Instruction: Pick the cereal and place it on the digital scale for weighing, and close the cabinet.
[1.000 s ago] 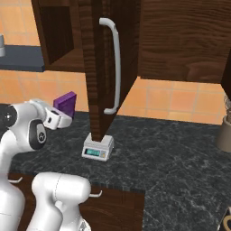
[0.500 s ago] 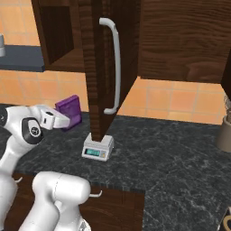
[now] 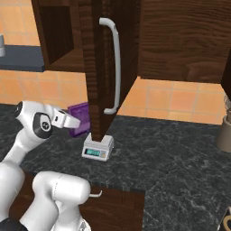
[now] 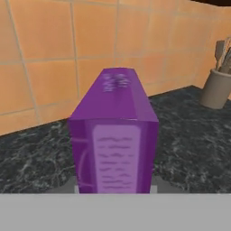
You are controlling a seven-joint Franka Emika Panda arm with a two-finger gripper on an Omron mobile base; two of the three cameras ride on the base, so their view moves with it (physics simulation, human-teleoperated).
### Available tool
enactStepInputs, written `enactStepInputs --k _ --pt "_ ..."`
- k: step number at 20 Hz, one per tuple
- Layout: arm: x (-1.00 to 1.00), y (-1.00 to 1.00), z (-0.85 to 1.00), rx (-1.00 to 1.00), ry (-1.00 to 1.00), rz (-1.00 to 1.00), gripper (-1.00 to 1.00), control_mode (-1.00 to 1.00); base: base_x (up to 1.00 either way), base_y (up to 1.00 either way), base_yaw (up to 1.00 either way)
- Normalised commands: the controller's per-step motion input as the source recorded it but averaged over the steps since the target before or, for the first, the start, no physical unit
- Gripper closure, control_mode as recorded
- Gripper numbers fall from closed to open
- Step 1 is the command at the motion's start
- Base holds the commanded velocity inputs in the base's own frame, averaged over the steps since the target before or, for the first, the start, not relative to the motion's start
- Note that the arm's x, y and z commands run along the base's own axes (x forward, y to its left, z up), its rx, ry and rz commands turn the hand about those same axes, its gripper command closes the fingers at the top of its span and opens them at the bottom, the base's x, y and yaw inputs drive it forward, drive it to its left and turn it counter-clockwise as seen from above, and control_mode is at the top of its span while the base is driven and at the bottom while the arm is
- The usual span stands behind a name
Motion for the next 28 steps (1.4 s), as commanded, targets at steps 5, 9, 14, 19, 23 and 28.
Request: enactStepInputs --k 5,9,14,19,23,28 --pt "0.07 -0.37 -0.27 -0.01 0.09 -0.08 1.0 -1.0 0.0 0.0 0.0" --pt "0.14 -0.48 -0.2 0.0 0.02 -0.05 1.0 -1.0 0.0 0.0 0.0" --pt "0.24 -0.34 -0.11 0.0 0.0 -0.01 1.0 -1.0 0.0 0.0 0.0" --pt "0.36 0.0 -0.16 -0.01 -0.08 0.0 1.0 -1.0 0.0 0.0 0.0" --pt "0.1 0.0 -0.03 0.0 0.0 0.0 1.0 -1.0 0.0 0.0 0.0" --pt "0.0 0.08 -0.02 0.0 0.01 0.0 1.0 -1.0 0.0 0.0 0.0"
